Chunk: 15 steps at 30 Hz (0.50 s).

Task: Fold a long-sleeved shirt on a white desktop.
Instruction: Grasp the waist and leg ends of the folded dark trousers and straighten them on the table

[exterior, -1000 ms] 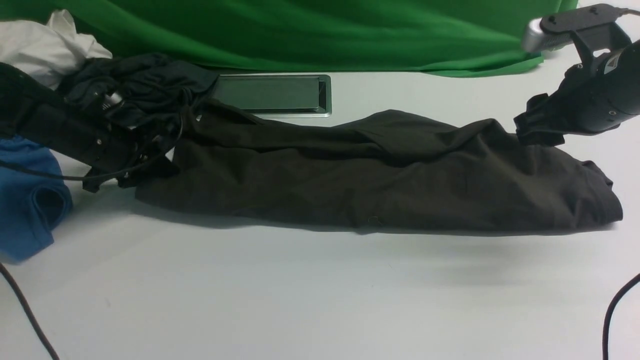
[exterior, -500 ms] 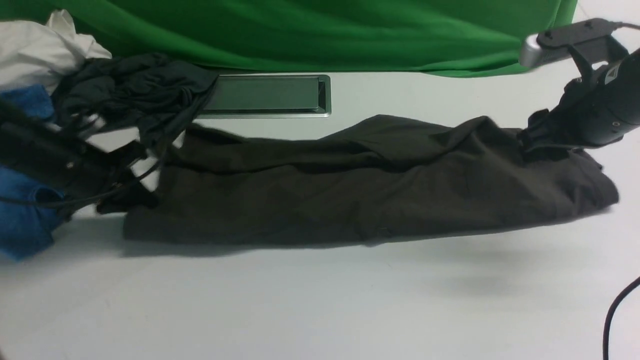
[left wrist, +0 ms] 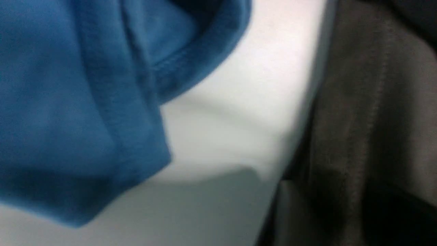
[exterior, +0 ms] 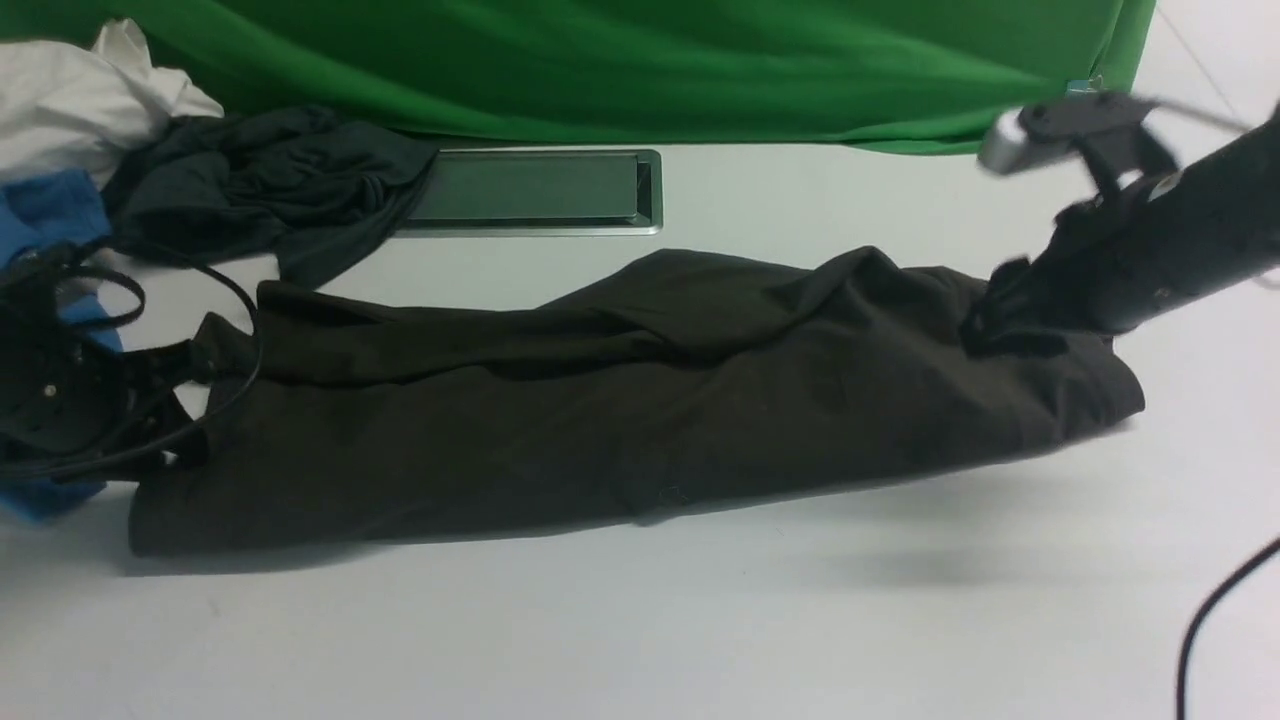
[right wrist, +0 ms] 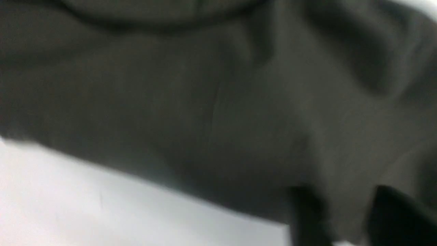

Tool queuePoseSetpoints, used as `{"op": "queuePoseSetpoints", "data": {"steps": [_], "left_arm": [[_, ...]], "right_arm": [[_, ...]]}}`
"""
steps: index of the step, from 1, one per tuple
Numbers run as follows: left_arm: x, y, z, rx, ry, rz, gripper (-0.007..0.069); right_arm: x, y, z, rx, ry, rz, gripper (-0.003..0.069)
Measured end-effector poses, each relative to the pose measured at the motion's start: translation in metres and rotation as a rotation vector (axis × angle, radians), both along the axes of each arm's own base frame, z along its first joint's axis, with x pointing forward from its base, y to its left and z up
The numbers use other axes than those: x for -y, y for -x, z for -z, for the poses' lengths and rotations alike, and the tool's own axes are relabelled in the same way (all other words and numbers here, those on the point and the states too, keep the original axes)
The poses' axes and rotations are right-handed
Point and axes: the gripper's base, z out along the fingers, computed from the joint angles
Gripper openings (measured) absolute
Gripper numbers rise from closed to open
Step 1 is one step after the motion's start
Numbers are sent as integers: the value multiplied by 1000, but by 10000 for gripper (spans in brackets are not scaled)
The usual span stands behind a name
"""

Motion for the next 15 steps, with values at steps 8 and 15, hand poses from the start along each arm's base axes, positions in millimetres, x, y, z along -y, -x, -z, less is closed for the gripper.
{"op": "queuePoseSetpoints", "data": {"steps": [8, 15], "left_arm": [[7, -34, -68, 141, 42, 134, 674], [75, -40, -65, 75, 49, 379, 652]], "right_arm": [[-33, 0, 7, 3, 11, -135, 29], [-98, -4, 22, -34, 7, -307, 29]]}}
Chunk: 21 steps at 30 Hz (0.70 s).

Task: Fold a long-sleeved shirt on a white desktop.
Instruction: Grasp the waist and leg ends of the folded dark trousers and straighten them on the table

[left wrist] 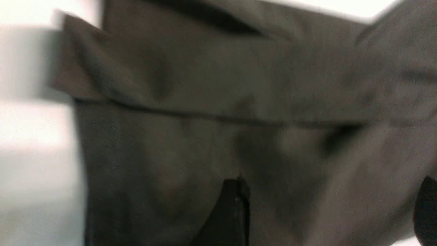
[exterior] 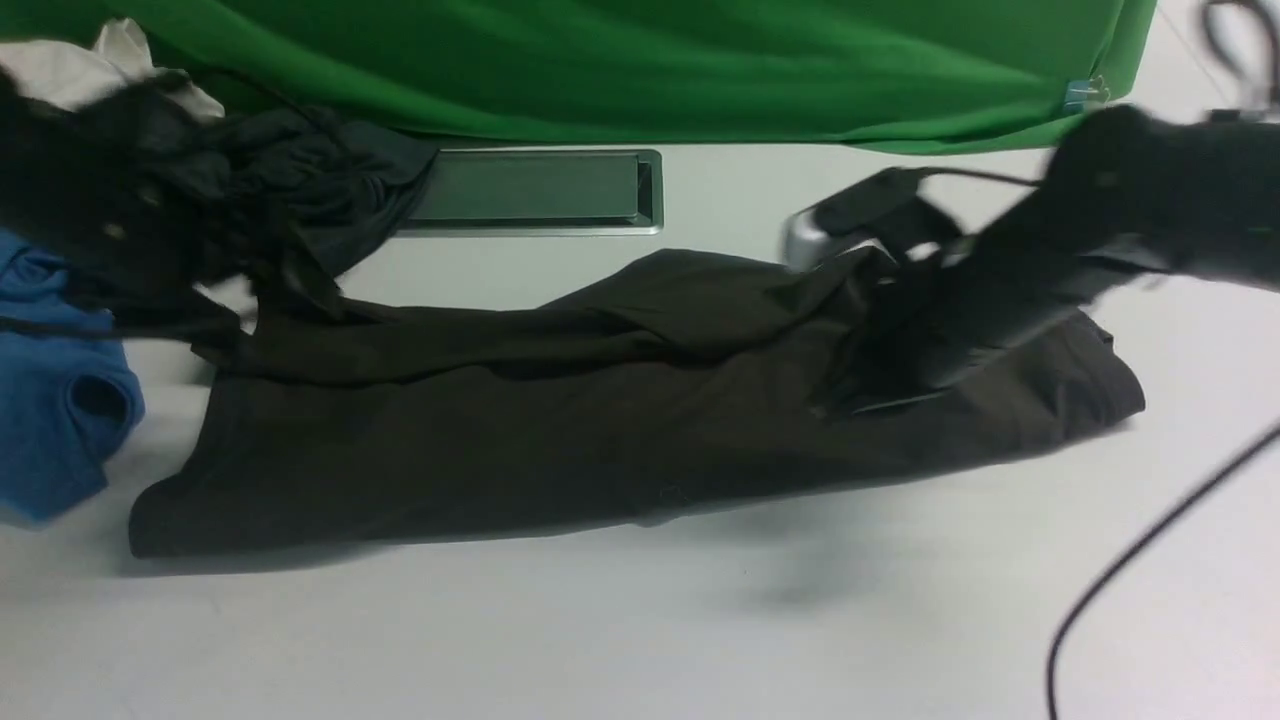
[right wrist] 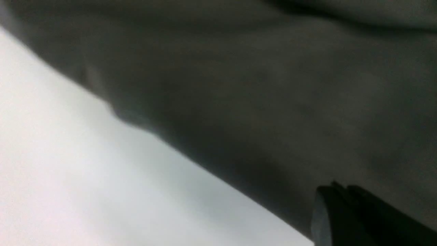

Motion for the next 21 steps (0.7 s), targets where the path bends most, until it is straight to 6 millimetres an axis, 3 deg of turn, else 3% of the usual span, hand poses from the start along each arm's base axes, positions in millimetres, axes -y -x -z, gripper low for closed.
{"op": "queuePoseSetpoints", "data": {"steps": [3, 4, 6, 7, 10, 15, 19, 21], "left_arm": [[17, 4, 10, -33, 7, 57, 559], [26, 6, 15, -36, 27, 99, 428], [31, 9, 21, -36, 33, 109, 281], [32, 11, 28, -37, 24, 105, 169], [29, 17, 48, -17, -16, 67, 39], [25, 23, 78, -20, -55, 22, 18], [24, 21, 84, -14, -62, 8, 19], [24, 21, 84, -8, -64, 5, 19]], "right_arm": [[-18, -11, 0, -42, 1, -50, 29], [-29, -25, 1, -52, -7, -56, 29], [-39, -37, 5, -59, -16, -44, 29], [-44, -45, 4, -49, -26, -36, 29], [-57, -58, 14, -46, -30, -33, 30], [-68, -74, 32, 41, -39, 3, 31], [-60, -102, 35, 314, -3, 105, 48], [-54, -117, 23, 482, -25, 143, 66]]}}
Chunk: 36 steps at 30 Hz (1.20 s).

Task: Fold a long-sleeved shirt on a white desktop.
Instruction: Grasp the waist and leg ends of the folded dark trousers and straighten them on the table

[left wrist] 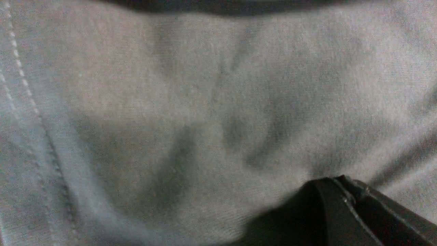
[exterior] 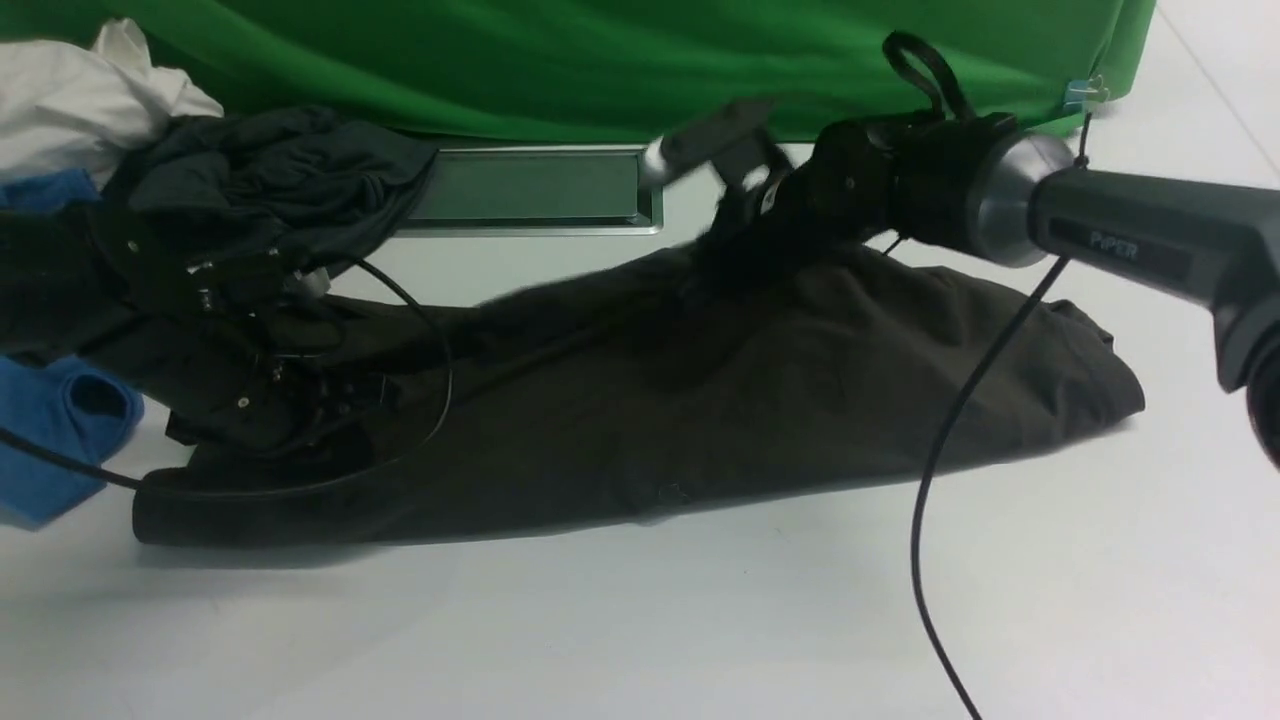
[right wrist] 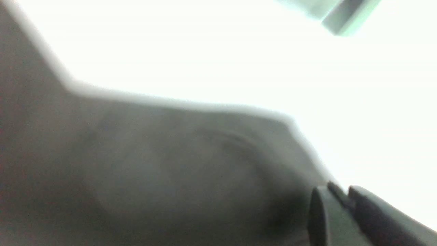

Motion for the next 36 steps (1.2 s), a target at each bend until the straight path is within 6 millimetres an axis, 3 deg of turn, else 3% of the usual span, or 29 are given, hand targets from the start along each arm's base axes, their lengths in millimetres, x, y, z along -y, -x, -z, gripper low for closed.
{"op": "queuePoseSetpoints", "data": {"steps": [3, 6, 7, 10, 13, 15, 19, 23, 26, 28, 30, 36], "left_arm": [[0, 0, 0, 4, -2, -2, 19], [-2, -1, 0, 15, -20, -11, 22], [-2, -1, 0, 14, -21, -13, 23], [-8, -2, 0, 1, -68, -77, 53], [-16, -4, -8, -9, -116, -142, 98], [-26, -10, -18, -10, -142, -200, 144], [-40, -27, -59, -5, -192, -225, 307], [-44, -38, -88, 41, -221, -220, 496], [-44, -44, -99, 63, -230, -196, 605], [-45, -46, -99, 53, -235, -184, 638], [-46, -48, -82, -30, -219, -184, 672], [-57, -58, -43, -112, -217, -199, 671]], "right_arm": [[4, -10, -24, 169, -61, 23, 85], [9, -6, -74, 311, -138, 39, 115], [9, -5, -77, 317, -141, 39, 115], [18, 17, -117, 236, -99, 31, 127], [27, 38, -125, 69, 4, 10, 131], [31, 52, -115, -77, 69, -18, 133], [29, 77, -65, -333, 41, -91, 139], [23, 97, -25, -433, -25, -107, 147], [26, 104, -9, -456, -29, -94, 148], [27, 106, -5, -459, -26, -90, 150], [27, 106, -3, -452, -25, -90, 153], [27, 104, -3, -431, -32, -85, 164]]}}
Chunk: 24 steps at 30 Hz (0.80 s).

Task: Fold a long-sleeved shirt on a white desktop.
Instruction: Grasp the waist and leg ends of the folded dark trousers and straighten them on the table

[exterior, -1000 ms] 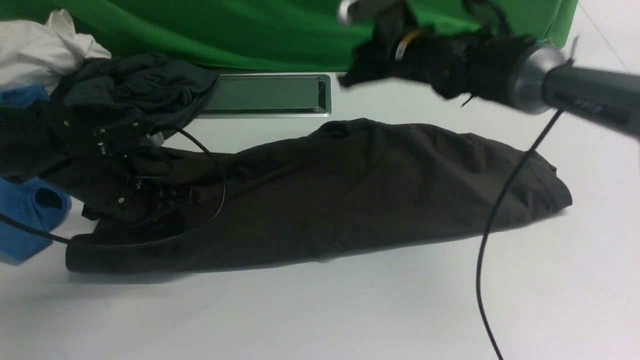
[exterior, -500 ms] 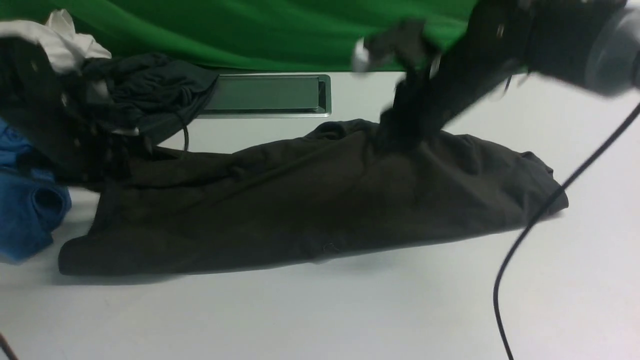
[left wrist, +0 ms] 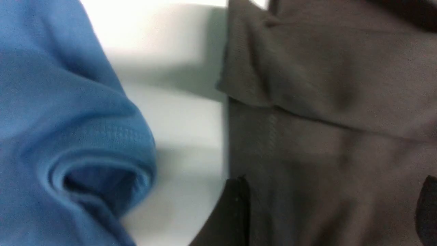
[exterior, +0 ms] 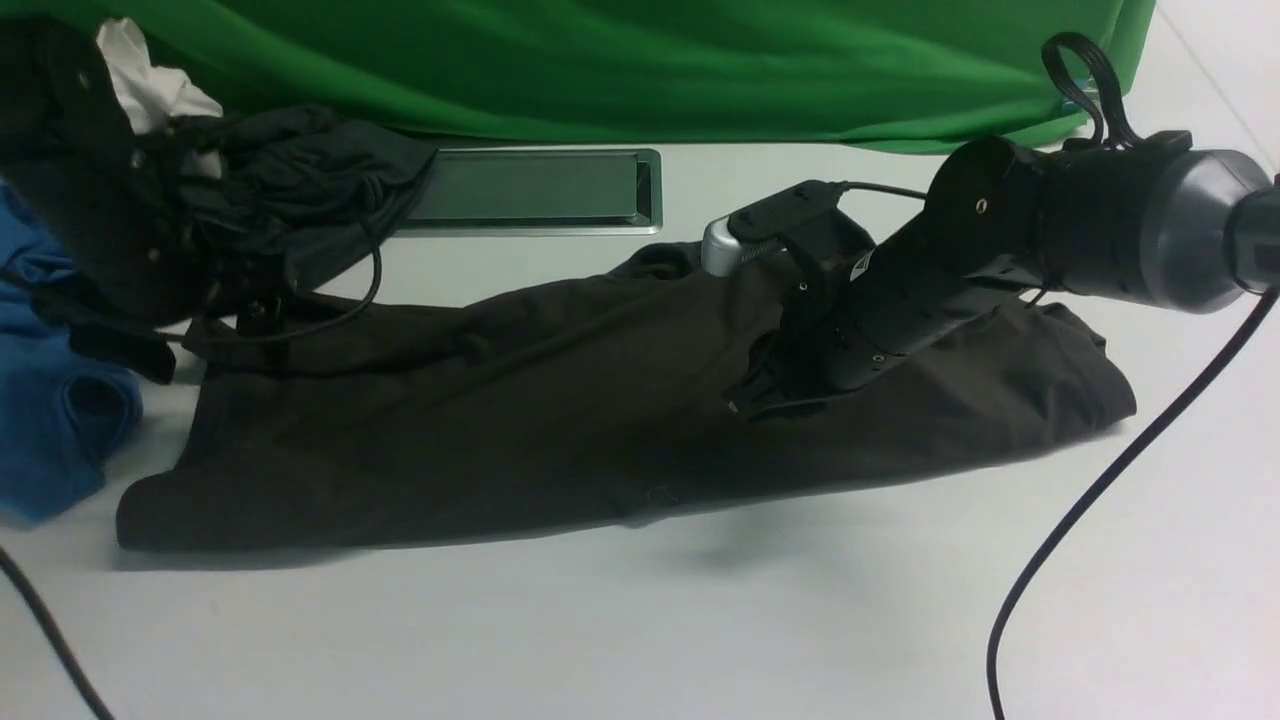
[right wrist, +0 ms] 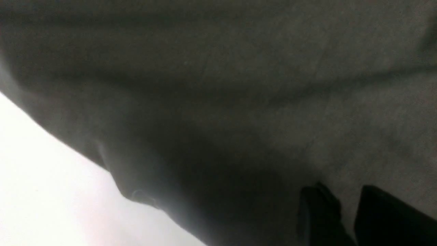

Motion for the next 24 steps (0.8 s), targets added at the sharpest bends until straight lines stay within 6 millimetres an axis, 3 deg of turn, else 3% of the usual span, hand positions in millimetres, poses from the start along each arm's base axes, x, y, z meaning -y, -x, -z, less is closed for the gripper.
{"op": "queuePoseSetpoints", "data": {"steps": [7, 13, 21, 24], "left_arm": [[-12, -17, 14, 131, 42, -76, 634], [-28, -23, 35, 159, 239, -201, 522], [-51, -20, 33, 206, 382, -279, 165], [-52, -20, 28, 222, 388, -286, 70]], "right_arm": [[0, -1, 0, 7, -2, 1, 171], [0, -1, 0, 13, -4, 4, 183], [0, -1, -1, 15, -5, 5, 197], [0, -1, -1, 16, -5, 5, 199]]}}
